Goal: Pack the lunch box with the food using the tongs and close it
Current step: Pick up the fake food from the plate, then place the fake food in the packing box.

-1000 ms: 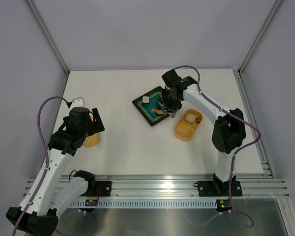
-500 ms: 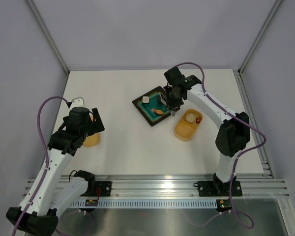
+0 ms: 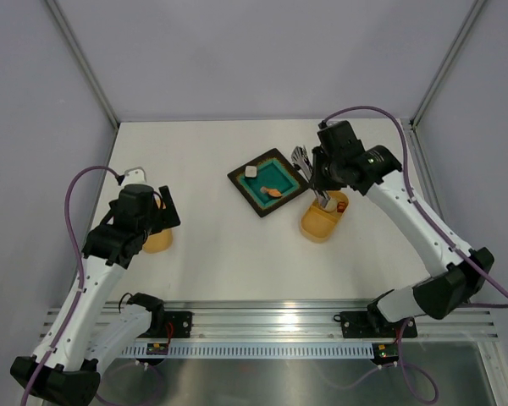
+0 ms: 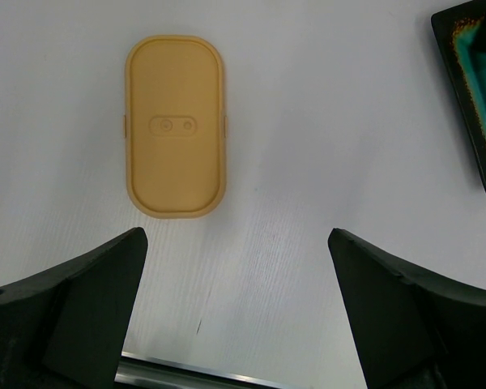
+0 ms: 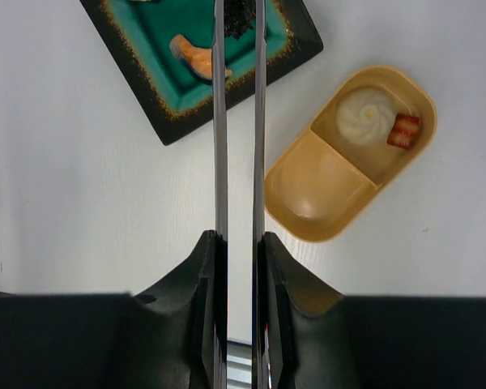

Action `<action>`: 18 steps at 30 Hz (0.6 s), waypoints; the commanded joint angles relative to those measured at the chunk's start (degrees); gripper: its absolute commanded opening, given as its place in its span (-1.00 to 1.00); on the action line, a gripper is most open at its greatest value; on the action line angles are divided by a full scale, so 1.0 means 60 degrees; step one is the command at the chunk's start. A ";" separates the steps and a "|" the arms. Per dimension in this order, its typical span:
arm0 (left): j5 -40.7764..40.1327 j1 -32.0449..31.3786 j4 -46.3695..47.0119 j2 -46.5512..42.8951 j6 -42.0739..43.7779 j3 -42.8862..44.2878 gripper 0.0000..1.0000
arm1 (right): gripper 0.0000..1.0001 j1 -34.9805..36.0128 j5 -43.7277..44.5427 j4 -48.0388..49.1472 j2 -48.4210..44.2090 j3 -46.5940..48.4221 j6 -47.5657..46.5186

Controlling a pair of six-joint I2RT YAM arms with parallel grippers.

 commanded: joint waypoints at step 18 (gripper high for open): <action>0.0343 -0.0002 0.0808 0.0174 0.0009 -0.0131 0.98 | -0.94 -0.0051 -0.0715 -0.1458 -0.3368 -0.4062 0.1439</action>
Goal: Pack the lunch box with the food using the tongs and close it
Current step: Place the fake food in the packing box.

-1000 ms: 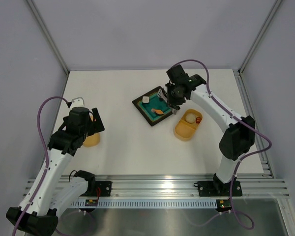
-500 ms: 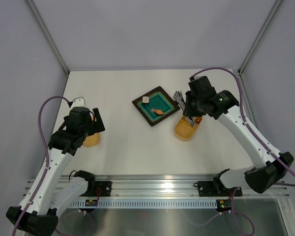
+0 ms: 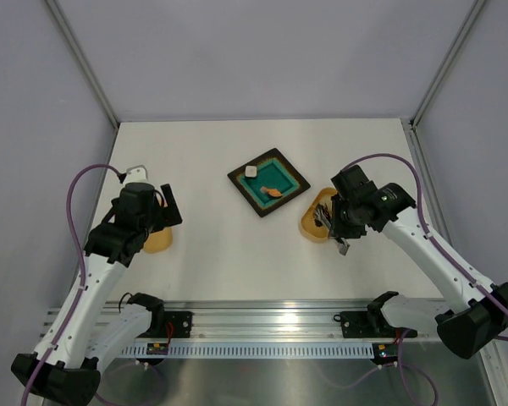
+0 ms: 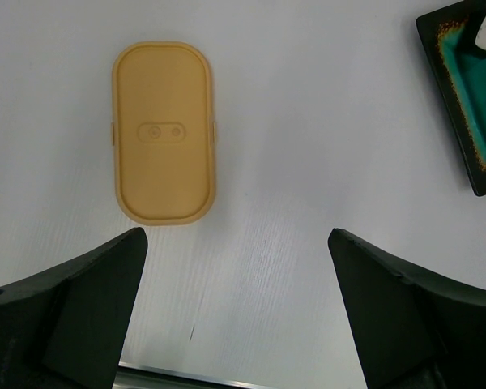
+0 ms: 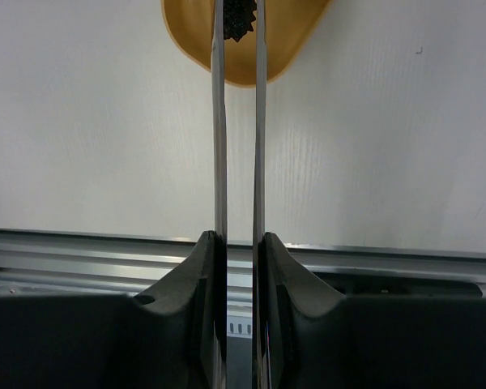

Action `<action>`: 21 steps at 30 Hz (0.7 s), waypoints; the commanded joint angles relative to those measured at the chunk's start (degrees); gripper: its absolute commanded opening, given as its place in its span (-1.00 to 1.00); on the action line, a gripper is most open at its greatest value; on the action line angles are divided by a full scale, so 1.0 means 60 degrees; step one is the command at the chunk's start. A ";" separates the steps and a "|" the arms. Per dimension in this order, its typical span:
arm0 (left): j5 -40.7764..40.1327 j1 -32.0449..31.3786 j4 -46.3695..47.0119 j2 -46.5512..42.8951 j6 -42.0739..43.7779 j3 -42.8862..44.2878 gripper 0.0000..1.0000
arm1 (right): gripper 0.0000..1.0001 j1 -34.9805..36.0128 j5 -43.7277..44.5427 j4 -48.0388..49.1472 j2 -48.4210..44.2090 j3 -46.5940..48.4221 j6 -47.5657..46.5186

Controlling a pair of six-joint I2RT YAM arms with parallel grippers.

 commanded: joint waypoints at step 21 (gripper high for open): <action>0.0271 -0.0002 0.0553 0.0135 -0.0112 -0.0127 0.98 | -0.22 -0.0033 -0.0462 0.0449 0.0007 -0.0242 -0.0023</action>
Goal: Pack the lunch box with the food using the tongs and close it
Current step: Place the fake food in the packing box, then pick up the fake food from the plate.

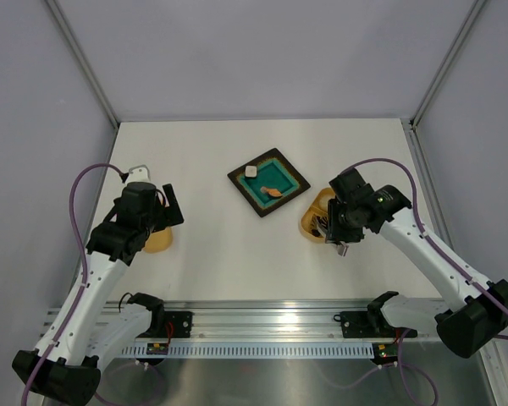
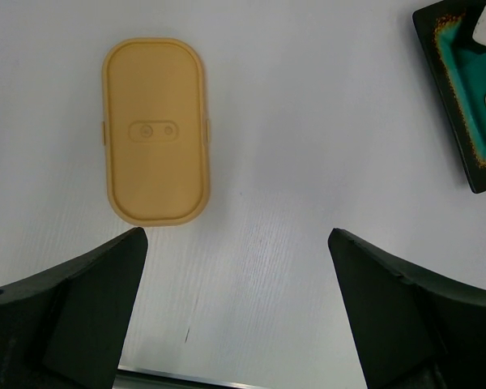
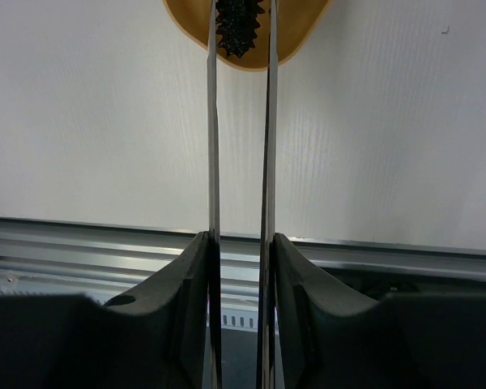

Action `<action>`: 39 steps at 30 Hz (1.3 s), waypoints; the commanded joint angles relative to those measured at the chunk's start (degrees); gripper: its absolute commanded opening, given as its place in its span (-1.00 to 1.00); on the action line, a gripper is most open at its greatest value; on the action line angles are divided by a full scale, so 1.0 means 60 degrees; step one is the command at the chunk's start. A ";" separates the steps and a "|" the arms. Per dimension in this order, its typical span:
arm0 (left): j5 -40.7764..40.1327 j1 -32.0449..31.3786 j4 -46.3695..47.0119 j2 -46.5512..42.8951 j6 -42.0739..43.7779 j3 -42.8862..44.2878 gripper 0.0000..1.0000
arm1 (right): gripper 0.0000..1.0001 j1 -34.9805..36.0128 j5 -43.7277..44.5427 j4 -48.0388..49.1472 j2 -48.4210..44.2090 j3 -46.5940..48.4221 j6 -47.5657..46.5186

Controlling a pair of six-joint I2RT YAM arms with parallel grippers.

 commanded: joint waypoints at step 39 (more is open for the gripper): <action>-0.0163 -0.0016 -0.0043 -0.0285 -0.0138 0.0135 0.98 | -0.16 0.0699 -0.0398 0.1566 0.2737 0.3500 -0.1362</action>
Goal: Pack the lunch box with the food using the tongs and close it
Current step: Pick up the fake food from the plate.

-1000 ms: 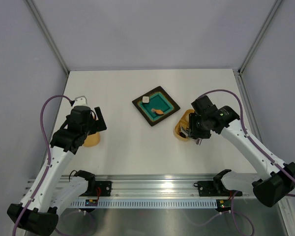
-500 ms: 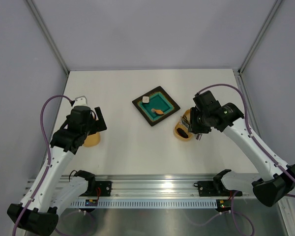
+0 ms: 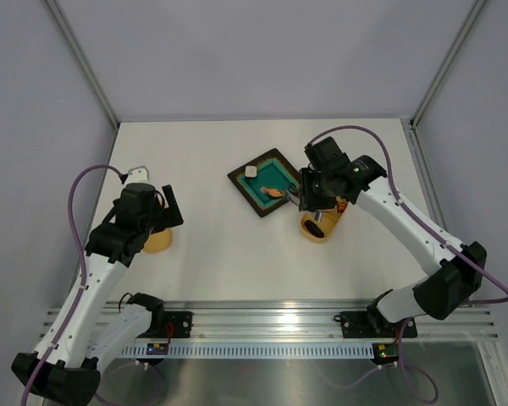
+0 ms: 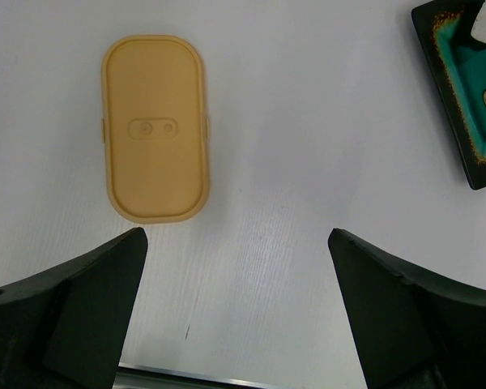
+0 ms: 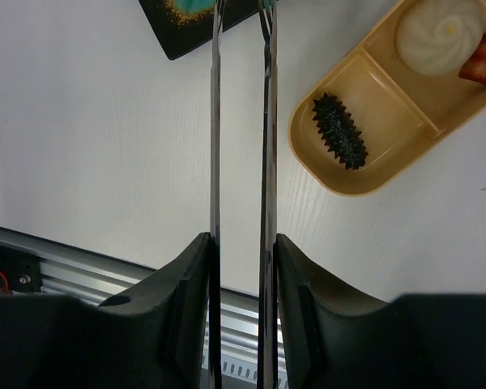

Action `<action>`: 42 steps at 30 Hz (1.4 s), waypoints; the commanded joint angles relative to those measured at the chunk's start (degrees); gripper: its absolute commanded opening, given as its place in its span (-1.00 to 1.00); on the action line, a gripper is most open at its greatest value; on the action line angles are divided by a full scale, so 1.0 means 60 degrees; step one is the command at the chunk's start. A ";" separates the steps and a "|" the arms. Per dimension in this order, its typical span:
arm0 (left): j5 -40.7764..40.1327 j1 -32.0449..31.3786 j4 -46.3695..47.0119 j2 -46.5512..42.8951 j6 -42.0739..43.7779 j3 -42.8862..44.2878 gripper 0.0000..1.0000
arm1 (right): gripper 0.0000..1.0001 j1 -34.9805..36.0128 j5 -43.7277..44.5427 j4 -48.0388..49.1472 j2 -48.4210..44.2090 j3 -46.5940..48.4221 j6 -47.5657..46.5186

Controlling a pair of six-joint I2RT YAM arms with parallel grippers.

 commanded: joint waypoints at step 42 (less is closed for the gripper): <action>-0.0522 -0.0016 -0.0319 -0.0429 -0.0189 0.0253 0.98 | -0.04 -0.0111 -0.0531 0.1100 0.3176 0.1481 -0.2265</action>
